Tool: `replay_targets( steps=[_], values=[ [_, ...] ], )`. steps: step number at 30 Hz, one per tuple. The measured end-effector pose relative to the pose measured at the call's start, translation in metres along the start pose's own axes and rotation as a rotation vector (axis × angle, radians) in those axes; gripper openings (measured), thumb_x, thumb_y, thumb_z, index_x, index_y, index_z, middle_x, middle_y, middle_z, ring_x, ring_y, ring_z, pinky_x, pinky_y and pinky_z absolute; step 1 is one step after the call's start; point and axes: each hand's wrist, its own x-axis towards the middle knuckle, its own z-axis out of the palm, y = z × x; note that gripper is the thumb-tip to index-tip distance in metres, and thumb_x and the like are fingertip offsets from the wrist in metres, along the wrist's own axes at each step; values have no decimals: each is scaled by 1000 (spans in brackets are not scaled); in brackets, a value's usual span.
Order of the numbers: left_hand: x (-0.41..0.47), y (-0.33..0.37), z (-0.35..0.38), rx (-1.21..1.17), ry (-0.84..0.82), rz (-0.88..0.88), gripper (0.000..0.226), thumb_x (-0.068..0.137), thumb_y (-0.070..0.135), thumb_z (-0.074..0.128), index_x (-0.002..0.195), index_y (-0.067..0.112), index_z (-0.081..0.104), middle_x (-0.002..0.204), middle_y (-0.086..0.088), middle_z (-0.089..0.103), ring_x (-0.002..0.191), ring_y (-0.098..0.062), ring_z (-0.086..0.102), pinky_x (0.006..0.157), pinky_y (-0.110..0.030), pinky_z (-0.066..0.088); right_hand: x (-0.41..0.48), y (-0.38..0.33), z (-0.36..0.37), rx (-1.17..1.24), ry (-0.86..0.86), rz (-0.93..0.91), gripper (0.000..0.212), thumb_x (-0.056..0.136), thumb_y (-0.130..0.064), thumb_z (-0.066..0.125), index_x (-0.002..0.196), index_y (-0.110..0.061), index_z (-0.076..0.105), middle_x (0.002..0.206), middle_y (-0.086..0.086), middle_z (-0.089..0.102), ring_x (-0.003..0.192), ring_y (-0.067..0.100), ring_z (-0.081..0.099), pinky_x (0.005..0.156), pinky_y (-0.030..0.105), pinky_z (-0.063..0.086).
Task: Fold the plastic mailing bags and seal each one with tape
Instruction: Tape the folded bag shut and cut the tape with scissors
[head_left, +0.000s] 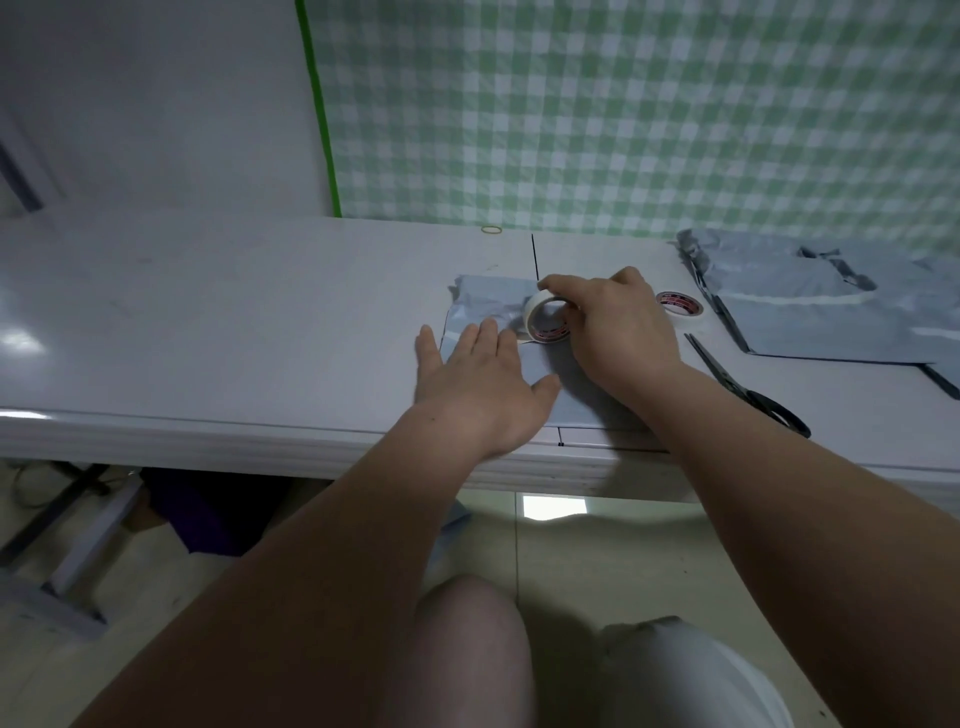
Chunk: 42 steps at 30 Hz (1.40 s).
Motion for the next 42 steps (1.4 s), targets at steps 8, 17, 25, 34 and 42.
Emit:
replay_targets(
  steps=[8, 17, 25, 34, 42],
  values=[
    [-1, 1, 0, -1, -16, -14, 73, 95, 61, 10, 152, 18, -3, 160, -3, -9, 147, -19, -11, 112, -58, -15, -6, 7, -14, -184, 9, -71, 48, 87, -1, 45, 127, -26, 59, 83, 10, 66, 91, 30, 43, 94, 43, 32],
    [1, -1, 0, -12, -22, 3, 66, 95, 60, 7, 152, 29, -6, 160, -2, -11, 147, -18, -14, 110, -57, -20, -8, 7, -23, -363, -27, -127, 50, 89, -12, 27, 127, -22, 58, 92, 13, 66, 100, 34, 46, 109, 52, 22],
    [-1, 0, -3, 16, -51, 10, 60, 93, 63, 3, 149, 42, -4, 160, -5, -11, 147, -21, -14, 108, -60, -20, -6, 2, -23, -439, -73, -185, 42, 94, -9, 40, 131, -23, 55, 102, 13, 63, 113, 34, 42, 115, 51, 5],
    [0, 7, -4, 19, -74, -39, 61, 89, 71, 2, 146, 51, 1, 160, -8, -11, 146, -26, -14, 106, -66, -18, -15, -4, -15, -383, -25, -140, 48, 89, -7, 44, 135, -20, 51, 107, 12, 62, 108, 37, 48, 113, 54, 14],
    [-3, 9, -7, 12, -88, -104, 59, 87, 73, 2, 144, 56, -3, 159, -9, -15, 144, -36, -15, 103, -70, -15, -24, 11, 3, 134, 73, 205, 28, 93, -12, 48, 119, -17, 57, 94, 16, 66, 98, 38, 51, 71, 35, 33]
  ],
)
